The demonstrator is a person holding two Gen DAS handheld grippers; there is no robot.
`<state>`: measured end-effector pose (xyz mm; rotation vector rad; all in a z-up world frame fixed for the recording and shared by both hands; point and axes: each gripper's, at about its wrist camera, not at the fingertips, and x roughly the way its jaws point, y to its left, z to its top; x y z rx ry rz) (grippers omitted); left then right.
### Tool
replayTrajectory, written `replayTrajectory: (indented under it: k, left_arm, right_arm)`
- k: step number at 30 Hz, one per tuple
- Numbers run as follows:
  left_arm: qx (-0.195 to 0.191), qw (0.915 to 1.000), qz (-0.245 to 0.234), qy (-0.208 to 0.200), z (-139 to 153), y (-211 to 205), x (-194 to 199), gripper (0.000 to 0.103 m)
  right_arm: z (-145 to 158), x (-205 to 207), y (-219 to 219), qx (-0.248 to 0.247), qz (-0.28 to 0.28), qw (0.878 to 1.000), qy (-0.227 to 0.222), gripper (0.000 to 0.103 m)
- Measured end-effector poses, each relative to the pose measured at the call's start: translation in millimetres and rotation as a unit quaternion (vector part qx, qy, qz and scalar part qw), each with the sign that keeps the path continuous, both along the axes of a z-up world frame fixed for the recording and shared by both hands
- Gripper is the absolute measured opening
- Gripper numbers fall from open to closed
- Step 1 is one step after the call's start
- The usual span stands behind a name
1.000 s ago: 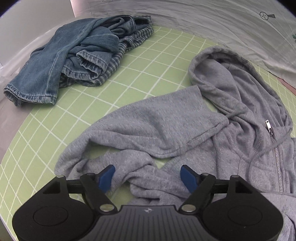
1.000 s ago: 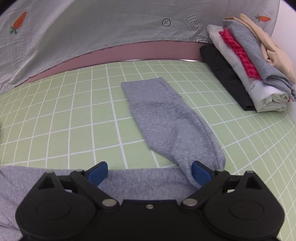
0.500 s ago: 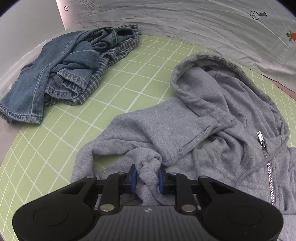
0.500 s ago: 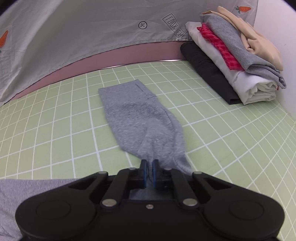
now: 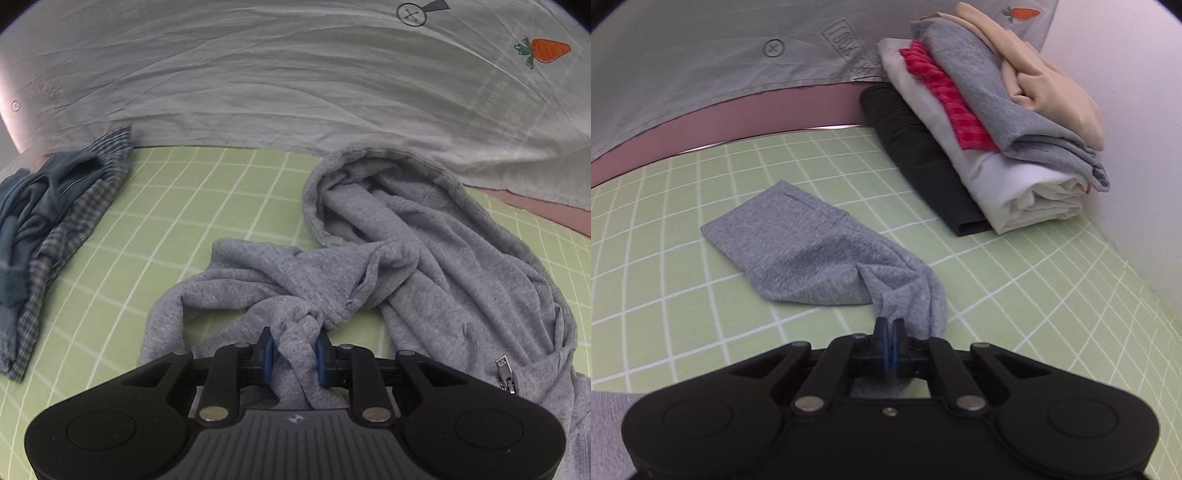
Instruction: Fold clothes
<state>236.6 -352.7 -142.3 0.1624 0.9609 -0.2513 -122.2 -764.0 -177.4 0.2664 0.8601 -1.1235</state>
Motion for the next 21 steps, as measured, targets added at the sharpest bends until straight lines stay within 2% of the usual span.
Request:
replayTrajectory:
  k: [4, 7, 11, 12, 13, 14, 15, 16, 18, 20, 21]
  left_arm:
    - [-0.022, 0.9993, -0.030, 0.000, -7, -34, 11, 0.024]
    - [-0.037, 0.9985, -0.038, 0.009, -4, -38, 8, 0.025]
    - [-0.050, 0.9978, -0.044, 0.005, 13, -21, -13, 0.032]
    - [-0.048, 0.9976, -0.049, 0.002, 19, -14, -21, 0.037]
    - [-0.045, 0.9975, -0.054, -0.001, 25, -6, -29, 0.047]
    - [-0.040, 0.9978, -0.053, -0.007, 33, 3, -39, 0.053]
    - [-0.037, 0.9982, -0.046, -0.014, 39, 13, -50, 0.066]
    - [-0.033, 0.9985, -0.039, -0.021, 46, 23, -60, 0.077]
    - [-0.028, 0.9989, -0.026, -0.027, 57, 42, -83, 0.084]
    - [-0.023, 0.9993, -0.018, -0.025, 61, 53, -107, 0.088]
    - [-0.021, 0.9994, -0.014, -0.022, 63, 58, -119, 0.089]
  right_arm:
    - [-3, -31, -13, -0.010, -0.051, 0.998, 0.029, 0.002]
    - [-4, -60, -13, -0.010, -0.088, 0.995, 0.047, 0.002]
    - [-2, -77, 2, 0.002, -0.057, 0.996, 0.066, 0.004]
    - [0, -78, 8, 0.004, -0.041, 0.997, 0.066, 0.011]
    - [2, -79, 14, 0.007, -0.033, 0.998, 0.058, 0.016]
    - [5, -80, 20, 0.010, -0.025, 0.998, 0.050, 0.033]
    - [10, -80, 28, 0.009, -0.021, 0.999, 0.036, 0.050]
    - [15, -80, 36, 0.005, -0.019, 1.000, 0.022, 0.058]
    - [23, -80, 53, 0.001, -0.008, 1.000, -0.005, 0.085]
    - [27, -80, 72, 0.001, 0.009, 1.000, -0.024, 0.096]
    - [28, -80, 81, 0.001, 0.019, 0.999, -0.030, 0.097]
